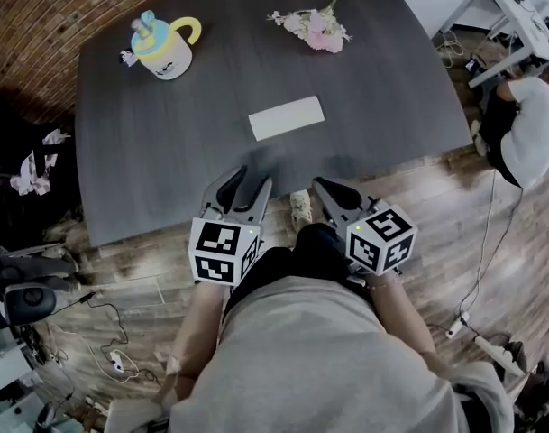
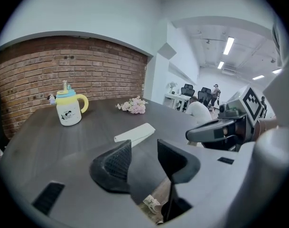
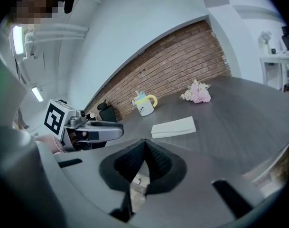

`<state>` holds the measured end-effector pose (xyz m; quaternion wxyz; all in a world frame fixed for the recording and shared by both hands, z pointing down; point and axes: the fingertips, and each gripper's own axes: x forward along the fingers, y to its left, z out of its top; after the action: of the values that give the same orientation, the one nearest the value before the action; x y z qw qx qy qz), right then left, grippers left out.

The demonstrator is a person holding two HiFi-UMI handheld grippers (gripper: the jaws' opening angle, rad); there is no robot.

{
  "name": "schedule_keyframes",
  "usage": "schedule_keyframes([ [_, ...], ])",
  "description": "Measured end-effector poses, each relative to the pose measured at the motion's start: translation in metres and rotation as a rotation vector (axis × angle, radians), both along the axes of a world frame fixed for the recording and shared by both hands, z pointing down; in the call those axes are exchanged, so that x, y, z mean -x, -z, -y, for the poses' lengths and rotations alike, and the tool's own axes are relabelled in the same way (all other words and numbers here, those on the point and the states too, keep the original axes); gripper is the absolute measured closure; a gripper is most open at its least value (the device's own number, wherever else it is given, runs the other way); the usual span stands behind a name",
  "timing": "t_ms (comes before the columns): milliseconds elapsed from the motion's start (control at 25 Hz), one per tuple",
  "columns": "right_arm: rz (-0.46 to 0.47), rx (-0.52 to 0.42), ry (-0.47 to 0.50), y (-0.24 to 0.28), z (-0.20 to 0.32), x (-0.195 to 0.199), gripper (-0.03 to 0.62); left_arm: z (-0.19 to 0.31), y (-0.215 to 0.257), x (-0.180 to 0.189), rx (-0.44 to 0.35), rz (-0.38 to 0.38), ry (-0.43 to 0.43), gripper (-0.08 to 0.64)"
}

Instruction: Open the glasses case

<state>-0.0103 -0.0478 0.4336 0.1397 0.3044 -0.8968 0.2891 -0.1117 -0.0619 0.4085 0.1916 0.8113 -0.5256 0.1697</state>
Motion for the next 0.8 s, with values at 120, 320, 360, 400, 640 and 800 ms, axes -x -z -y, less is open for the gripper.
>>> schedule_keyframes([
  [120, -0.008, 0.017, 0.006, -0.004, 0.024, -0.001, 0.586, 0.029, -0.005, -0.001, 0.017, 0.044, -0.040, 0.393],
  [320, -0.004, 0.057, 0.017, -0.010, 0.061, -0.005, 0.586, 0.070, -0.012, -0.004, 0.028, 0.110, -0.081, 0.393],
  [360, -0.003, 0.058, 0.020, -0.010, 0.069, -0.006, 0.586, 0.077, -0.014, -0.005, 0.031, 0.123, -0.086, 0.393],
  [400, -0.002, 0.057, 0.021, -0.010, 0.077, -0.006, 0.586, 0.083, -0.017, -0.006, 0.036, 0.137, -0.093, 0.393],
  [640, 0.000, 0.059, 0.040, -0.011, 0.112, -0.003, 0.586, 0.105, -0.040, -0.005, 0.083, 0.199, -0.123, 0.388],
  [800, -0.006, 0.078, 0.050, -0.016, 0.127, -0.006, 0.586, 0.114, -0.050, -0.015, 0.108, 0.183, -0.151, 0.334],
])
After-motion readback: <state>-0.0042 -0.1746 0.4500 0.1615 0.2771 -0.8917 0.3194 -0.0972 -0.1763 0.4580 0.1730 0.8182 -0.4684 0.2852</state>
